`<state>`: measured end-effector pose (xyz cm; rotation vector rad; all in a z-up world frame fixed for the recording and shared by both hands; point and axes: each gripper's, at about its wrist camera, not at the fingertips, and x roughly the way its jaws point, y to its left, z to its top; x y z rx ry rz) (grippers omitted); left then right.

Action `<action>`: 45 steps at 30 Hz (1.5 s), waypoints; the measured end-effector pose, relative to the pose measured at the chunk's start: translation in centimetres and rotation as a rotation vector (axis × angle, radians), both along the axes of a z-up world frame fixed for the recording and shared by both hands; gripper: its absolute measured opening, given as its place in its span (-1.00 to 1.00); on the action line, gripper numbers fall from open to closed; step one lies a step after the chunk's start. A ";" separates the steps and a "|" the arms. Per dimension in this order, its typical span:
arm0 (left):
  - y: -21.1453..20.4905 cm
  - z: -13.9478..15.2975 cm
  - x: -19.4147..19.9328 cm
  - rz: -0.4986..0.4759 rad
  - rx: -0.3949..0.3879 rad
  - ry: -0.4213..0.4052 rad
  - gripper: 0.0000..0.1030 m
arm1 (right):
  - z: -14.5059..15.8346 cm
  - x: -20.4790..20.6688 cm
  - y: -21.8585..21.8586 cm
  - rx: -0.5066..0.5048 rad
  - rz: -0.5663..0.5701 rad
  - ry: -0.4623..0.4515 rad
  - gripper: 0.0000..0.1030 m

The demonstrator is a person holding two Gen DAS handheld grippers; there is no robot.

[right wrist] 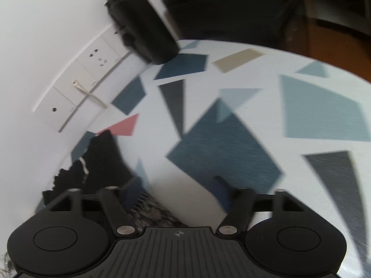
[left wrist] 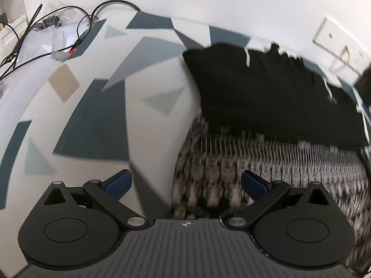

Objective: Fold clothes
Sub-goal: 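Move both open grippers back over the folded sweater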

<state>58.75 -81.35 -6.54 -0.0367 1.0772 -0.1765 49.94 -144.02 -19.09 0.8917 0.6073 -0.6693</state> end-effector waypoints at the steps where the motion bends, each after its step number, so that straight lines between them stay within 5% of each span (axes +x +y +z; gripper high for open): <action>1: 0.1 -0.1 -0.5 -0.004 0.013 0.008 0.98 | 0.3 -0.8 0.4 -0.005 -0.003 -0.008 0.87; 10: 0.5 -1.6 -2.7 -0.061 0.088 0.058 0.99 | 3.2 -6.9 5.1 -0.136 -0.009 0.034 0.98; 26: 0.4 -2.1 -6.0 -0.051 0.083 -0.106 1.00 | 4.7 -22.9 8.5 -0.135 -0.219 0.115 0.98; 37: -0.8 -1.8 -7.0 0.118 0.110 -0.068 1.00 | 4.3 -25.2 5.8 -0.039 -0.204 0.064 0.98; 45: -2.8 0.2 -11.6 0.100 0.103 -0.119 0.99 | 3.9 -25.7 4.7 -0.153 -0.178 0.039 0.98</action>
